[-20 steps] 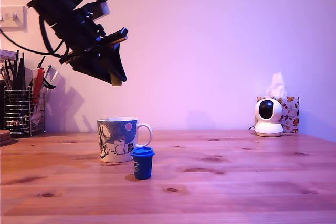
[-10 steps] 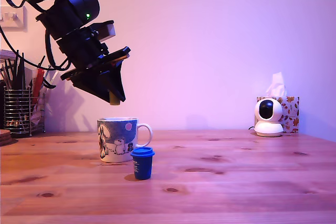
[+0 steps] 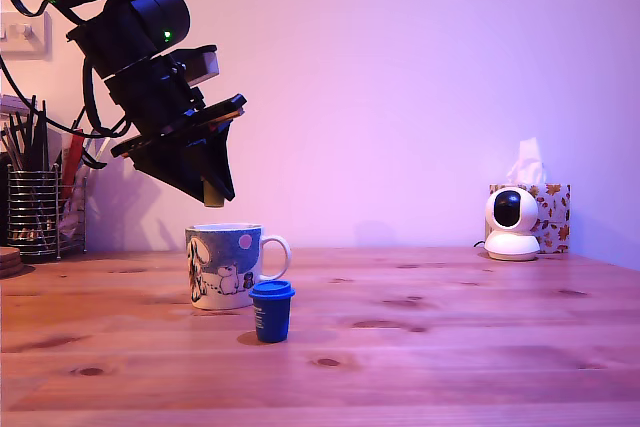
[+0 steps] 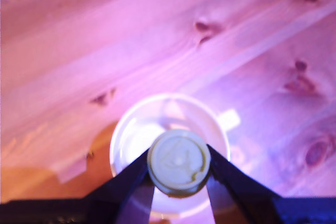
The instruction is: Pick up the coffee capsules on the table and drop them inside the coffee cup
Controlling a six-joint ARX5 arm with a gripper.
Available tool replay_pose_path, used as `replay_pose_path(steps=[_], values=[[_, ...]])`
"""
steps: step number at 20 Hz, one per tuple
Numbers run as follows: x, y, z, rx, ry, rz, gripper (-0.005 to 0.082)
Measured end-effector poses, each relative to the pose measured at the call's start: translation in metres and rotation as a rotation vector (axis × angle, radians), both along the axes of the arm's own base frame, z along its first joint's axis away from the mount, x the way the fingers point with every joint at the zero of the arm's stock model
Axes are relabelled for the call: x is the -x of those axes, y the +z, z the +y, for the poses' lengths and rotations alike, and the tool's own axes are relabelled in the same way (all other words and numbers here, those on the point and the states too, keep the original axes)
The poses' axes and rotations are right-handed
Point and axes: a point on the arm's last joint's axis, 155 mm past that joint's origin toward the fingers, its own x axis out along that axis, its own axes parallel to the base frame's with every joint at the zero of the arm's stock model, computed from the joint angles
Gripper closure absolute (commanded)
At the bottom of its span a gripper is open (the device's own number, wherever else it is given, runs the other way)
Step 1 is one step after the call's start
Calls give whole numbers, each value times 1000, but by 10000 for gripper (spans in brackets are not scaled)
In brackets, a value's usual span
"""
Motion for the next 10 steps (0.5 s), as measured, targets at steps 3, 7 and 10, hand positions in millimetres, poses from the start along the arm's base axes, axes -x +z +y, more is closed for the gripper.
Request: replay_pose_path(steps=[3,7,10], values=[[-1,-1,3,-13,8,-6,357],[-1,-1,3,-16,3,-8,284],[-1,-1,3,-18,-2,-10,263]])
